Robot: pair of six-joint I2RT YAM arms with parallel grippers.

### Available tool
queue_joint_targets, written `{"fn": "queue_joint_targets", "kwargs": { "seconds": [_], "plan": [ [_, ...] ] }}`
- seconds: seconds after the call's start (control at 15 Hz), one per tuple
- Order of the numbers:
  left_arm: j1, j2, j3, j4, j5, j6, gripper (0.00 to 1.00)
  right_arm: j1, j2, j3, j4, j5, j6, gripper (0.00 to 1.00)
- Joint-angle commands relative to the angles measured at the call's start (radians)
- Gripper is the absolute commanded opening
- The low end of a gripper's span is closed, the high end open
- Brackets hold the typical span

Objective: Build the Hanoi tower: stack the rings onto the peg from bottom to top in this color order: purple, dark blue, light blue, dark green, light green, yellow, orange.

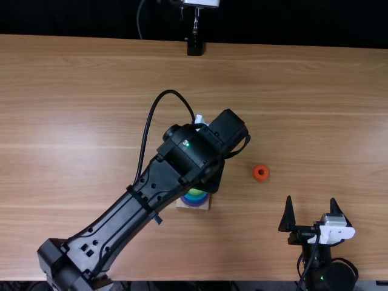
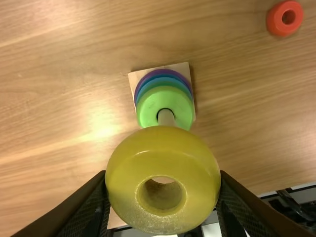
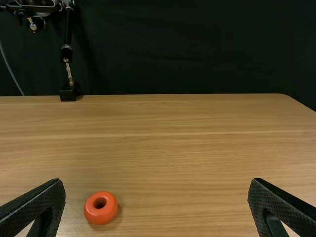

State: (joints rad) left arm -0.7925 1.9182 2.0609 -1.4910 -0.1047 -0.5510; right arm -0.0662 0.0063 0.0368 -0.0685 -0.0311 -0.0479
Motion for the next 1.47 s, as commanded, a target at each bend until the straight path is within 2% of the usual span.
{"fn": "queue_joint_targets", "kwargs": {
  "seconds": [0.0,1.13,1.2,1.27,1.33,1.4],
  "plan": [
    [-0.014,0.025,0.019,-0.004,-0.002,-0.016,0.0,-0.004,-0.006,-0.015,-0.001,0.0,-0.002,1.0],
    [-0.019,0.074,-0.018,0.009,0.003,-0.012,0.0,-0.004,-0.006,-0.015,-0.001,0.0,-0.002,1.0],
    [-0.019,0.074,-0.019,0.009,0.003,-0.01,0.07,-0.004,-0.006,-0.015,-0.001,0.0,-0.002,1.0],
    [-0.019,0.074,-0.022,-0.002,0.003,-0.01,0.39,-0.004,-0.006,-0.015,-0.001,0.0,-0.002,1.0],
    [-0.017,0.073,-0.035,-0.002,0.005,-0.012,0.79,-0.004,-0.006,-0.015,-0.001,0.0,-0.002,1.0],
    [-0.014,0.073,-0.047,-0.004,0.005,-0.012,1.0,-0.004,-0.006,-0.015,-0.001,0.0,-0.002,1.0]
  ]
}}
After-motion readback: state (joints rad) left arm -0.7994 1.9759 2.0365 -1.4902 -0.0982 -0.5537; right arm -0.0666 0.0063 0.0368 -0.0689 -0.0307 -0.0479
